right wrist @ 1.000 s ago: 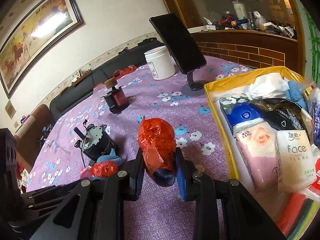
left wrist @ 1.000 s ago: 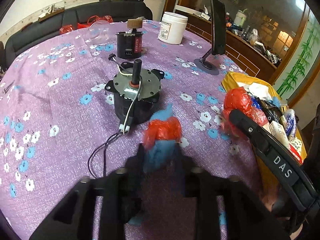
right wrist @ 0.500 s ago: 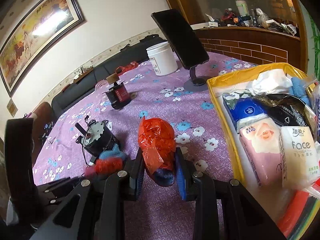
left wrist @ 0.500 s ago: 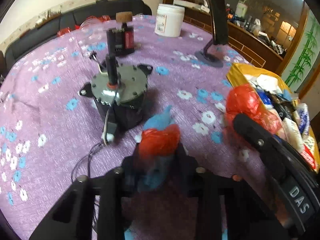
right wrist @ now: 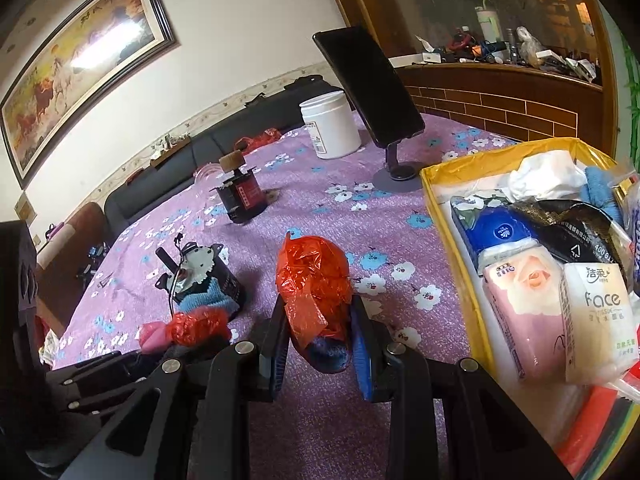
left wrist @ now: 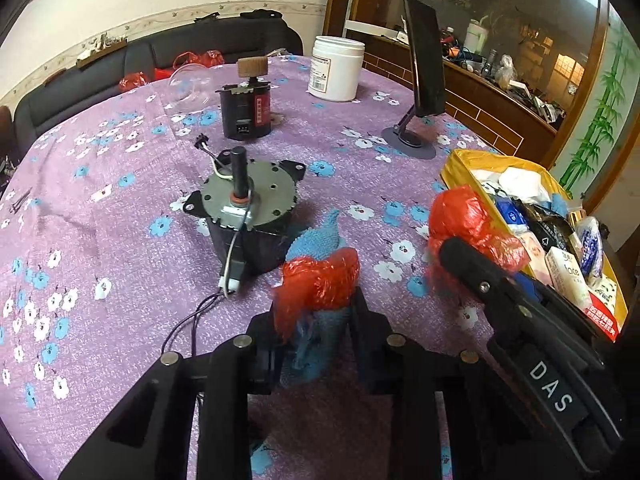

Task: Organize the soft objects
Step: 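Lift both held bundles above the table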

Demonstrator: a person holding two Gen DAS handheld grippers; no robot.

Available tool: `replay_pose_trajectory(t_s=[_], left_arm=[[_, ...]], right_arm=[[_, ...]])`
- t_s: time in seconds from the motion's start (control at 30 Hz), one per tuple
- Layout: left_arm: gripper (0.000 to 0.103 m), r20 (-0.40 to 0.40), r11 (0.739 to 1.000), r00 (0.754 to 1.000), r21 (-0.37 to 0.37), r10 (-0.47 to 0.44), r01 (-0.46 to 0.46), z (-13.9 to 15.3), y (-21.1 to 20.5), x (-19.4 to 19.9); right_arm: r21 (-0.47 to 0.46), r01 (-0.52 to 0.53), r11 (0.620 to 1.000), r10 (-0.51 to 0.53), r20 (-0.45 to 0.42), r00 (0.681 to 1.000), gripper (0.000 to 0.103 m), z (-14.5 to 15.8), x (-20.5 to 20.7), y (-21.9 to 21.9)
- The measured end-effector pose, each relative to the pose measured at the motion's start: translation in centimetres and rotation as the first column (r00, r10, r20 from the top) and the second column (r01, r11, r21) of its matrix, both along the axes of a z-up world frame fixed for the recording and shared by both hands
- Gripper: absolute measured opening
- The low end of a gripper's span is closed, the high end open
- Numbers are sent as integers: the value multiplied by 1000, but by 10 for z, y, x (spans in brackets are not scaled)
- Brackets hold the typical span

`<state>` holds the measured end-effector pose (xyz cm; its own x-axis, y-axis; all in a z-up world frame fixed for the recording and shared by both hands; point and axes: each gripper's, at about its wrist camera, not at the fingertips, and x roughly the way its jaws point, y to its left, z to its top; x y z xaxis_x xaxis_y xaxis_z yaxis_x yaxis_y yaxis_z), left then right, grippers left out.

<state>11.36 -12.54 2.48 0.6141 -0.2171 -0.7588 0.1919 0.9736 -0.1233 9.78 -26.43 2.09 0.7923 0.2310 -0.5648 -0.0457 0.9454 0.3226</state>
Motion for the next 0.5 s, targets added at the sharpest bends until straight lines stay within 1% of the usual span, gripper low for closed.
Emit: replay_pose_trajectory(t_s=[0.1,0.17,0.27,0.33,0.43,0.5], left_arm=[[27,13,1000,1000,19,6,-6,0,-2,-2],[27,16,1000,1000,16,22,-22,-3,1,-4],[27,27,998,998,31,54,-55,-7,9,-10],[27,34,996,997,37,75,-76,-9,18,-18],[27,15,996,996,14,87,-87,-11,34,-30],[27,21,996,995,8,93,-93,-9,40,-37]], right_arm=[[25,18,1000,-17,-26,1000,30,-4,3,-5],[38,33,999,-31,-55,998,30,-8,7,-9],[43,42,998,-40,-56,998,30,-7,5,-7],[42,38,998,-36,-50,998,30,-4,2,-6],[50,9,999,-7,-45,999,30,0,-10,-2],[50,-16,999,18,-46,999,30,2,-17,1]])
